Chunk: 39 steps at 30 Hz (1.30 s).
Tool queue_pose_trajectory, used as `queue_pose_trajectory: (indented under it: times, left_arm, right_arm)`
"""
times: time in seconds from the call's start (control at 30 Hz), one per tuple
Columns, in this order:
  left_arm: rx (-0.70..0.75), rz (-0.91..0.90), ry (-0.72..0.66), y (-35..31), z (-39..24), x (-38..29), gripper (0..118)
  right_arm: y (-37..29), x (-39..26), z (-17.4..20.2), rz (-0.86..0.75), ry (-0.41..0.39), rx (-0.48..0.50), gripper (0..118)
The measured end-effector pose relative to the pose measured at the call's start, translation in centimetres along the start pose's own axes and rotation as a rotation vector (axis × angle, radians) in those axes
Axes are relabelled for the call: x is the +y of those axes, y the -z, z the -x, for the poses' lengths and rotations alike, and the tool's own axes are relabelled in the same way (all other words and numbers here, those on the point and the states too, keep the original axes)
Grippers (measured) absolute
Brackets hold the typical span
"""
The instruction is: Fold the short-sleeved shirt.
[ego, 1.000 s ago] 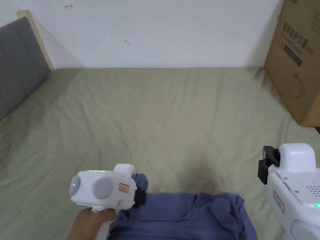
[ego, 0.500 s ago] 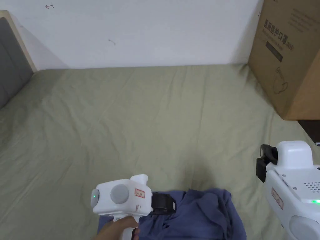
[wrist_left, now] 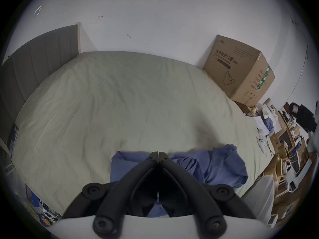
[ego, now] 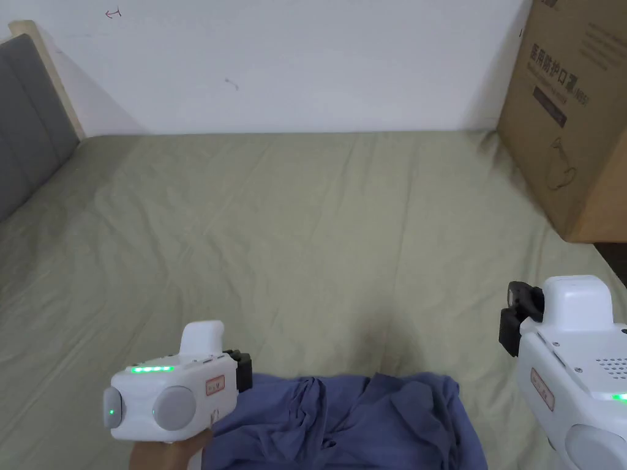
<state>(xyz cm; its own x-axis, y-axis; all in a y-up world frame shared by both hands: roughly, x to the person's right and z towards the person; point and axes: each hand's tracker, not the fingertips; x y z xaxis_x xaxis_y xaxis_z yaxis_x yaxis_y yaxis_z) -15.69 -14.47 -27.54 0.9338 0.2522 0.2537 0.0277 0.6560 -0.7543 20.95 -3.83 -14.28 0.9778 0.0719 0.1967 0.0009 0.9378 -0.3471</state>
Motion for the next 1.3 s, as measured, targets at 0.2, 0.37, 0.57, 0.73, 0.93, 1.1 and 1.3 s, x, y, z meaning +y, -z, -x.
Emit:
queue_pose_trajectory:
  times: [0.2,0.37,0.57,0.73,0.93,1.1,1.3]
  left_arm:
    - [0.043,0.128,0.106,4.0,-1.2,-3.8,0]
    - [-0.011,0.263,0.106,7.2,-3.5,-6.4,0]
    - [-0.081,0.259,0.104,8.1,-7.2,-6.4,0]
    - [-0.090,0.247,0.099,7.4,-6.8,-5.8,0]
    - [-0.339,0.155,-0.129,1.9,-1.3,-1.1,0]
    - [-0.406,0.111,-0.306,-0.1,5.8,0.4,55]
    - [-0.334,0.207,-0.377,1.4,11.1,-1.0,116]
  right_arm:
    - [-0.1,-0.3,-0.4,0.008,0.003,-0.004,0]
    - [-0.3,-0.3,-1.4,0.011,0.004,-0.023,0]
    - [-0.6,-0.5,-2.5,0.015,0.009,-0.052,0]
    - [-0.7,-0.5,-2.6,0.019,0.010,-0.059,0]
    - [-0.6,0.0,-2.0,0.006,0.016,-0.035,0]
    - [-0.4,0.4,-1.3,-0.004,0.023,-0.015,0]
    - [0.1,0.3,-0.6,0.004,0.021,-0.007,0]
